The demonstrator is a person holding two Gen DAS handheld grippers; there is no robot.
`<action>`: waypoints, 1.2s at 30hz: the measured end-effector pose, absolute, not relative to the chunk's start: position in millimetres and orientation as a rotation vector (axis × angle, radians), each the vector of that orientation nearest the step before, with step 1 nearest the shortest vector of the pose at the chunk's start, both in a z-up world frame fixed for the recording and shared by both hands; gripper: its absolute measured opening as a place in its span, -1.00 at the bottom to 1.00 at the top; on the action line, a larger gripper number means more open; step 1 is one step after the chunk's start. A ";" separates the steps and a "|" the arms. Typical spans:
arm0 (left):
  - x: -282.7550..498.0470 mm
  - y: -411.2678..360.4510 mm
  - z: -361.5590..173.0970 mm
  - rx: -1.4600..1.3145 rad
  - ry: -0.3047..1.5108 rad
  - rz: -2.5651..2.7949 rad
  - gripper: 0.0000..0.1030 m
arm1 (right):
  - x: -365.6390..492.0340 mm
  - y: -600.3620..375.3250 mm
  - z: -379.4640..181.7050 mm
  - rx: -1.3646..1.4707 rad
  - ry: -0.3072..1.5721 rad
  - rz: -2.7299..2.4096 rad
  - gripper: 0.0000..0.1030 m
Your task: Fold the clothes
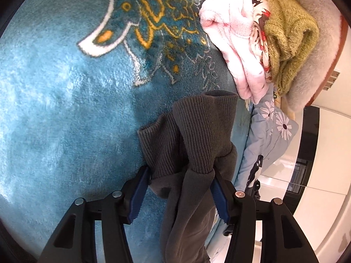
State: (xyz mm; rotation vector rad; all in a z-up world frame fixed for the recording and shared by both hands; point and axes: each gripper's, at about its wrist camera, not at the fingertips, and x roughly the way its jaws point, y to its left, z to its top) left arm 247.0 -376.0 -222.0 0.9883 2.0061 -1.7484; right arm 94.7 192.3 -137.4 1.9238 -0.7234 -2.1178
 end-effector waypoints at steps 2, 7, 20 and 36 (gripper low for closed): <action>246.5 -376.7 -219.8 0.997 1.982 -1.736 -0.29 | 94.3 191.6 -141.4 1.922 -0.733 -2.101 -0.05; 235.7 -363.1 -181.3 1.000 1.779 -1.891 -0.56 | 94.6 194.0 -149.5 1.907 -0.766 -2.070 -0.05; 152.8 -199.7 -13.0 1.260 1.083 -2.798 -0.60 | 95.6 230.0 -152.8 1.863 -0.915 -2.100 -0.05; 116.3 30.1 -117.8 2.222 0.343 -2.638 -0.37 | 113.4 278.0 -146.0 1.866 -0.993 -2.212 -0.04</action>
